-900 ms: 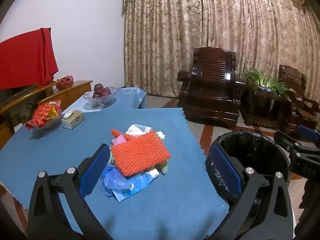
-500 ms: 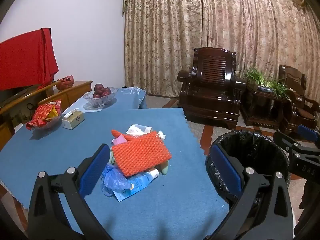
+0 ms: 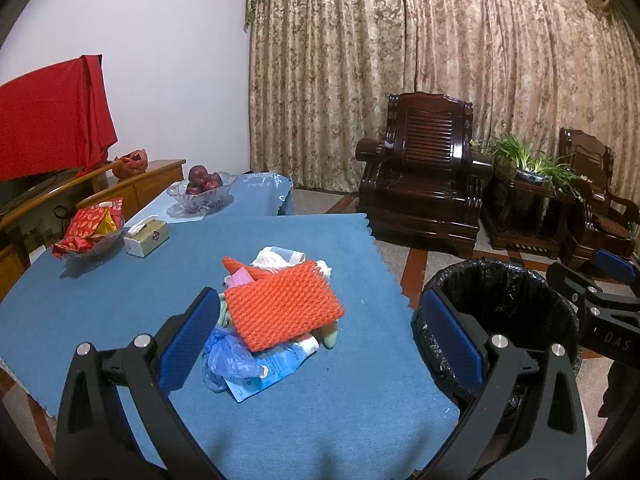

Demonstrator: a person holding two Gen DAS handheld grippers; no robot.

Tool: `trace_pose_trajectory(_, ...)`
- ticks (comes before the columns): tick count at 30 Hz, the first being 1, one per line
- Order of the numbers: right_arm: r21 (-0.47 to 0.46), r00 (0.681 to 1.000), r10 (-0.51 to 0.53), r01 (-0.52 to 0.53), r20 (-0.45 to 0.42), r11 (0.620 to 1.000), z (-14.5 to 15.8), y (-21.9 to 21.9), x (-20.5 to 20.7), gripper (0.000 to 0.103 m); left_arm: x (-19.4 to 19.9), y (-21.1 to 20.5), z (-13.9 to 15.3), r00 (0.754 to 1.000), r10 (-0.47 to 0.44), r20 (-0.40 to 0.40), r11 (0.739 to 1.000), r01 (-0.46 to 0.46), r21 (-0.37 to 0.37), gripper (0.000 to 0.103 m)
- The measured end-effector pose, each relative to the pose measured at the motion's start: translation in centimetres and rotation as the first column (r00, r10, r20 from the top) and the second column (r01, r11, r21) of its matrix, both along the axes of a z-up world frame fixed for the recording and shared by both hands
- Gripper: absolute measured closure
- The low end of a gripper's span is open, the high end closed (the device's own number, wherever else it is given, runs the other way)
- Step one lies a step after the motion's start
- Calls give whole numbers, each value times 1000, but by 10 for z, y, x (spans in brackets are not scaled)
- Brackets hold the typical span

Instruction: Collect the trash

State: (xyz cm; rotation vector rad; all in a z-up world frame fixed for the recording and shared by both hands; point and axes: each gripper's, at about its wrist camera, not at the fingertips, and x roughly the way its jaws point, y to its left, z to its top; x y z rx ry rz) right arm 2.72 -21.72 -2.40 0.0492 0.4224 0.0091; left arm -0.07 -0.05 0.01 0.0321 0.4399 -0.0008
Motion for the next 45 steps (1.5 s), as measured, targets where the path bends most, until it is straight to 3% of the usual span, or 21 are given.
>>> trace_pose_trajectory(45,-1,1000,1,-1,-4,1000,2,1,2,6,0,0,0,1000,-1,-8,1000,1,-2,5)
